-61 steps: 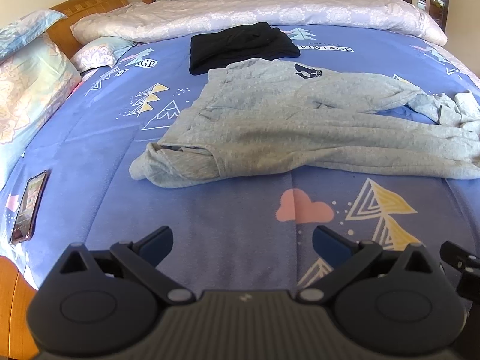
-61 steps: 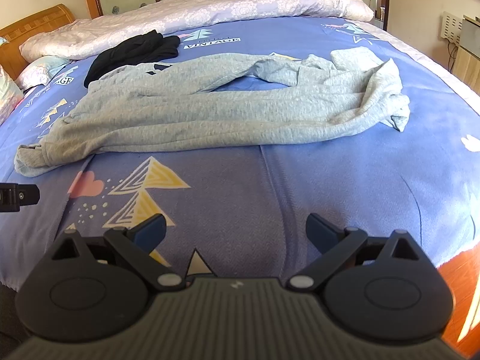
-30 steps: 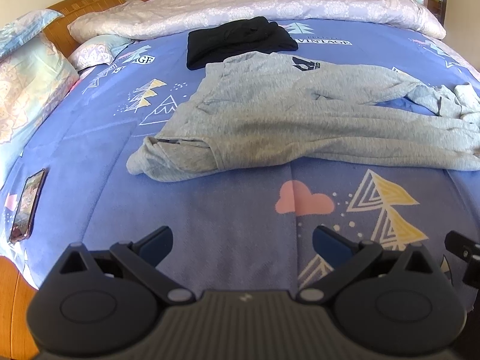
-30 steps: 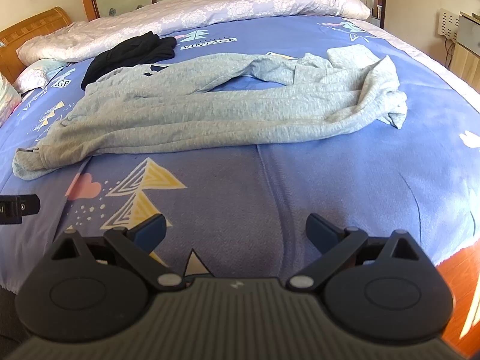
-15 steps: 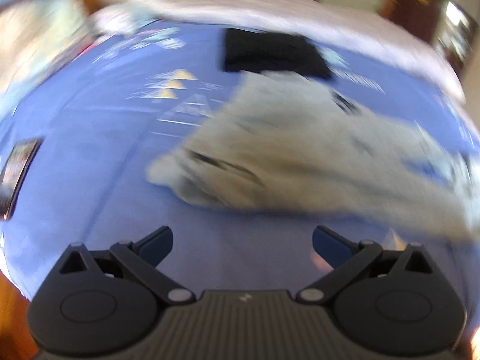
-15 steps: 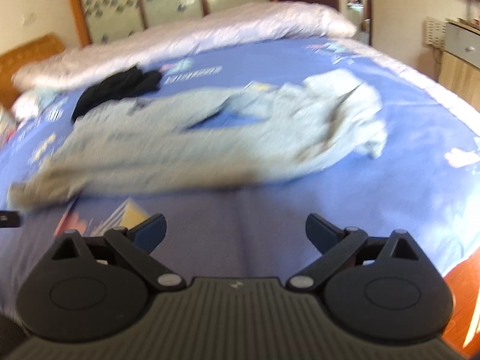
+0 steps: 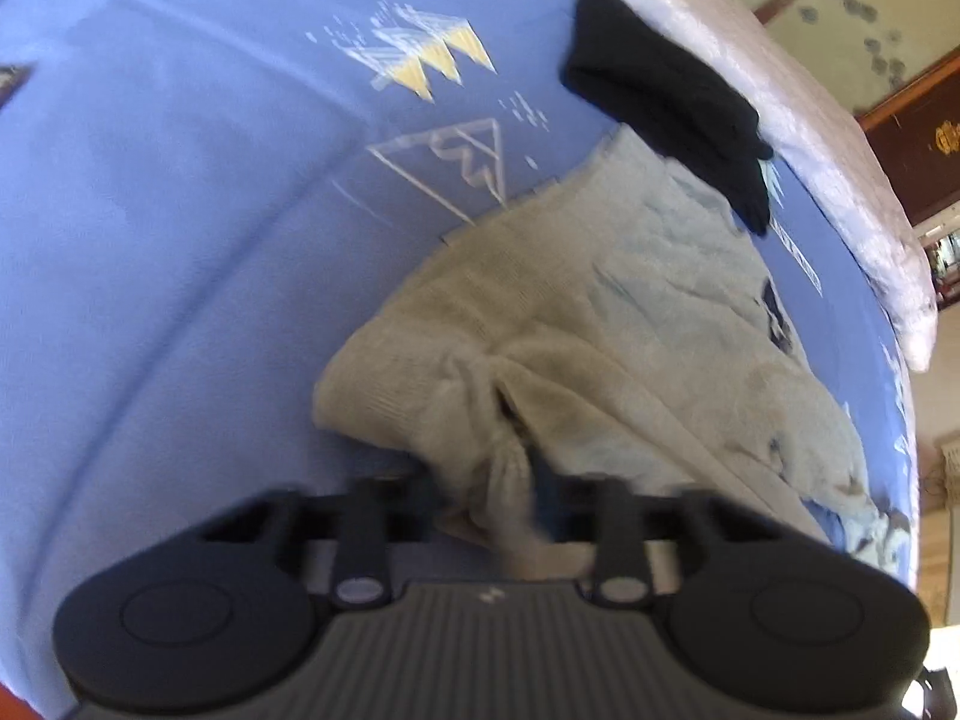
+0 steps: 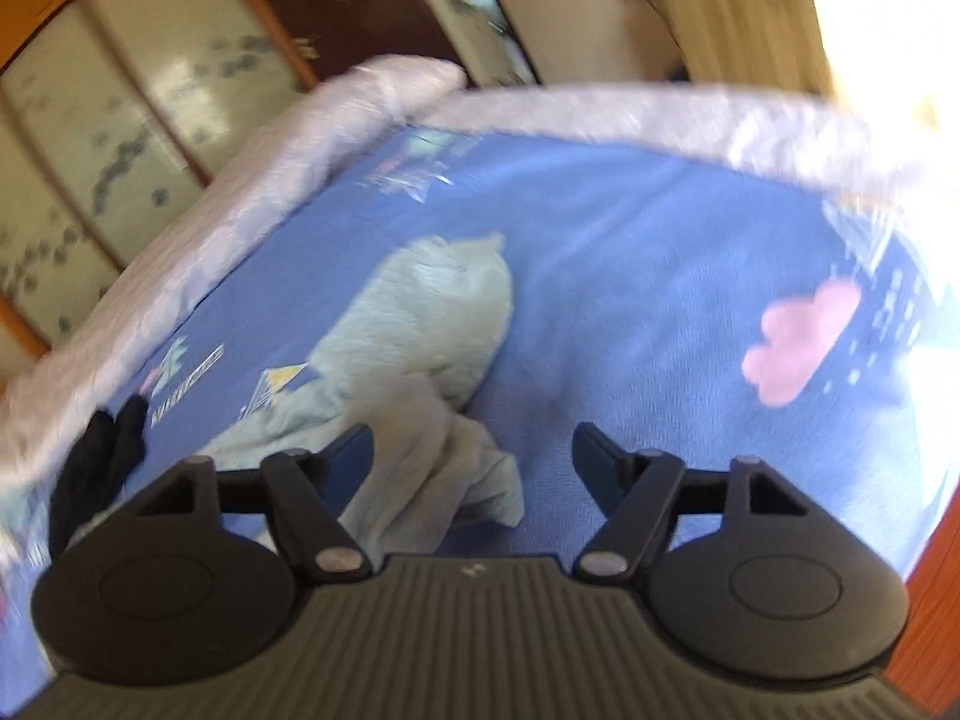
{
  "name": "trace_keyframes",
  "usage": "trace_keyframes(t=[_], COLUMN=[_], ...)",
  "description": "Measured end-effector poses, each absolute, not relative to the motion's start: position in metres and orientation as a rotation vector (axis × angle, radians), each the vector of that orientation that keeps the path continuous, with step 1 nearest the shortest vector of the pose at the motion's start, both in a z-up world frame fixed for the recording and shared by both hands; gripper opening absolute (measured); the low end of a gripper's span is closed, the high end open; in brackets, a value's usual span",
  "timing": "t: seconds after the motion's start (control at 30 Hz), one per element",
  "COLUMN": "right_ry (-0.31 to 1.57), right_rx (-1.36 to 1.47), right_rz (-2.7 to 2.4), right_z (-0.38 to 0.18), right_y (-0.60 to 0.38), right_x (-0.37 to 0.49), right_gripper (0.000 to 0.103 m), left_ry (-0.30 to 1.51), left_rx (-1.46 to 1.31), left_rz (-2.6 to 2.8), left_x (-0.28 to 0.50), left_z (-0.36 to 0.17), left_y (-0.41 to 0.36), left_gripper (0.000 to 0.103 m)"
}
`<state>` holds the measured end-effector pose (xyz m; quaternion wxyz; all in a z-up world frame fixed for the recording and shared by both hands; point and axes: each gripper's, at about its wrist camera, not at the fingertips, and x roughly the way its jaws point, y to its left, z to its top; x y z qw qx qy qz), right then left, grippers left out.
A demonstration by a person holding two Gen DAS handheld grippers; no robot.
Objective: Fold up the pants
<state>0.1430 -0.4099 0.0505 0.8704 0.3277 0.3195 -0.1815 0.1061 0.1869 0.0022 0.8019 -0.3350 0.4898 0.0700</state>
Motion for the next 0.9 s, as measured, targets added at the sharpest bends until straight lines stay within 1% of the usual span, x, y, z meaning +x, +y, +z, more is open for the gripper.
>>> trace_keyframes(t=[0.1,0.2,0.33,0.4,0.43,0.47,0.5,0.53,0.57,0.6,0.67,0.73,0.83,0.9], right_ry=[0.632,0.601,0.773,0.878,0.93,0.992,1.045,1.066,1.026,0.943,0.726,0.517,0.384,0.389], right_rx=[0.733,0.637,0.3,0.103,0.019,-0.045,-0.081,-0.072,-0.018,0.077,0.344,0.535,0.569,0.56], right_rz=[-0.371,-0.336,-0.215,-0.159,-0.143,-0.132,-0.14,-0.144,-0.16,-0.157,-0.116,-0.136,-0.229,-0.268], right_z=[0.057,0.084,0.098,0.09,0.082,0.072,0.063,0.061,0.068,0.084,0.121,0.143,0.145,0.125], right_y=[-0.417,-0.412,-0.377,-0.354,-0.346,-0.342,-0.34,-0.344,-0.35,-0.361,-0.394,-0.431,-0.466,-0.479], right_x=[0.159,0.176,0.224,0.246,0.255,0.263,0.266,0.266,0.261,0.251,0.218,0.176,0.121,0.094], right_gripper=[0.072,0.073,0.073,0.073,0.071,0.067,0.03,0.009,0.009,0.009,0.009,0.009,0.009,0.011], left_ry=[1.015,0.969,0.942,0.946,0.947,0.949,0.95,0.95,0.95,0.949,0.947,0.943,0.948,0.965], left_rx=[-0.67,-0.687,-0.736,-0.753,-0.763,-0.774,-0.778,-0.779,-0.78,-0.781,-0.775,-0.75,-0.76,-0.736], left_rz=[0.148,0.109,0.09,0.099,0.103,0.106,0.11,0.117,0.121,0.122,0.115,0.103,0.05,0.052], left_x=[0.097,0.071,0.031,0.013,0.007,0.001,-0.003,-0.005,-0.005,-0.004,-0.001,0.003,0.004,0.005], left_z=[0.018,0.041,0.058,0.06,0.059,0.058,0.057,0.057,0.056,0.057,0.058,0.061,0.058,0.052], left_y=[0.18,0.186,0.202,0.208,0.211,0.214,0.216,0.218,0.22,0.221,0.22,0.217,0.21,0.205], left_gripper=[0.014,0.014,0.014,0.014,0.014,0.014,0.014,0.014,0.014,0.014,0.014,0.014,0.015,0.015])
